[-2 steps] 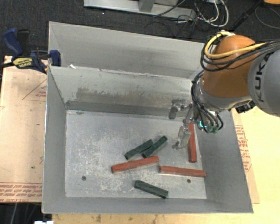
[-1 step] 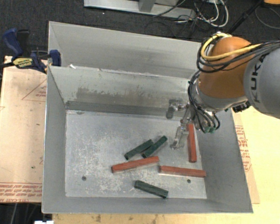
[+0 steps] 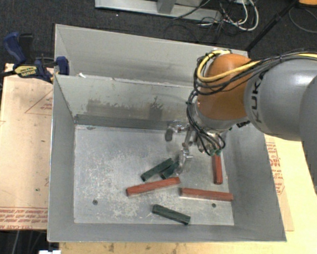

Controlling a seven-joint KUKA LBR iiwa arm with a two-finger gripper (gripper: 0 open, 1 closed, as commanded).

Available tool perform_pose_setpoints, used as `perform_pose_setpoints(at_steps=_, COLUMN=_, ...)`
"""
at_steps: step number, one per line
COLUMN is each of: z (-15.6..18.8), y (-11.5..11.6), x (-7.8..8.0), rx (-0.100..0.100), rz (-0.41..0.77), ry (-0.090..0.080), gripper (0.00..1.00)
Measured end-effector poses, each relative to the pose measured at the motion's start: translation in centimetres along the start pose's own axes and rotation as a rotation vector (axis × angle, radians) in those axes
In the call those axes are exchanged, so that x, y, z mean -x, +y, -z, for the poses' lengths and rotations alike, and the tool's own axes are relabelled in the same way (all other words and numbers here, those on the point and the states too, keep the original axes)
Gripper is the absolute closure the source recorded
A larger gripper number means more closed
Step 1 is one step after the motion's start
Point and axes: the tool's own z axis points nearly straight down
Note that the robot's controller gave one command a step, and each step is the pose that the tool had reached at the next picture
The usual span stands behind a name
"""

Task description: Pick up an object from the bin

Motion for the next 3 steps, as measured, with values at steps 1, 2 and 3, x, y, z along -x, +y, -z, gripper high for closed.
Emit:
perform_pose_setpoints(at_steps=1, z=-3.2, y=1.0, x=-0.4, rx=0.006, rz=0.076, ry=0.009, gripper=0.0)
perform_pose_setpoints(at_steps=2, z=-3.0, y=4.1, x=-4.7, rx=-0.005, rz=0.544, ry=-0.007, gripper=1.0)
perform_pose_setpoints(at_steps=3, z=-3.0, y=4.1, x=-4.7, rx=-0.005, rz=0.543, ry=-0.007, gripper=1.0)
